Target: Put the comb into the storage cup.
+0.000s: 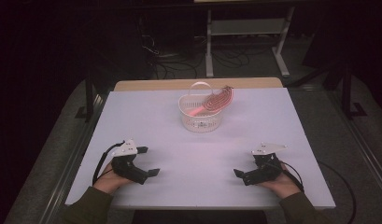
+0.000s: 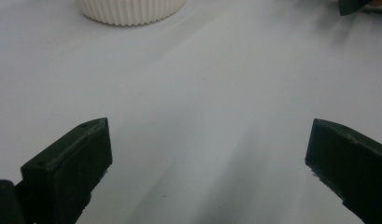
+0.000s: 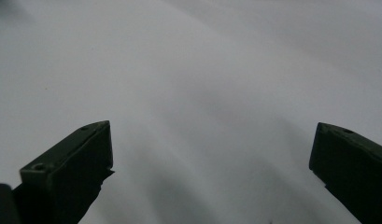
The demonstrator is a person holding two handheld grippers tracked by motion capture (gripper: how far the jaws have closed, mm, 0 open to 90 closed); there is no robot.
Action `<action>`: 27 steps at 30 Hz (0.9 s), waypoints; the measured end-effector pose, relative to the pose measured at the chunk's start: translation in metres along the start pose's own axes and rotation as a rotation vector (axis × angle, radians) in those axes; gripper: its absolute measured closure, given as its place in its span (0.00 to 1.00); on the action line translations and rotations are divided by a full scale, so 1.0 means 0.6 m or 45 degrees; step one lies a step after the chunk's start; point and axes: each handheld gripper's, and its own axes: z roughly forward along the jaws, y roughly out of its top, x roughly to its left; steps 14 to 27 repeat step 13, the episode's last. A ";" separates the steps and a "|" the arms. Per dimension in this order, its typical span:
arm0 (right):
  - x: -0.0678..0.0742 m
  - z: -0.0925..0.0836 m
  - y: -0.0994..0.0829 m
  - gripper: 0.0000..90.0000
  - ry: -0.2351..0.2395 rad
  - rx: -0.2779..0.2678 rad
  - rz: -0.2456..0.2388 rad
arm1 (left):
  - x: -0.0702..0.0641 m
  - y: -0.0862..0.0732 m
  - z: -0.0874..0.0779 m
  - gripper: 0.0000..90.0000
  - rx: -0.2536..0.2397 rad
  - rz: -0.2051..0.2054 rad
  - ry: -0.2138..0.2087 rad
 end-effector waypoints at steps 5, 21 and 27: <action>0.001 -0.001 0.000 0.00 -0.002 -0.007 0.001 | 0.000 0.000 0.000 0.00 0.001 0.002 0.001; 0.000 -0.003 0.000 0.00 -0.006 -0.008 -0.002 | 0.000 0.000 0.001 0.00 0.005 0.004 0.001; 0.000 -0.003 0.000 0.00 -0.006 -0.008 -0.002 | 0.000 0.000 0.001 0.00 0.005 0.004 0.001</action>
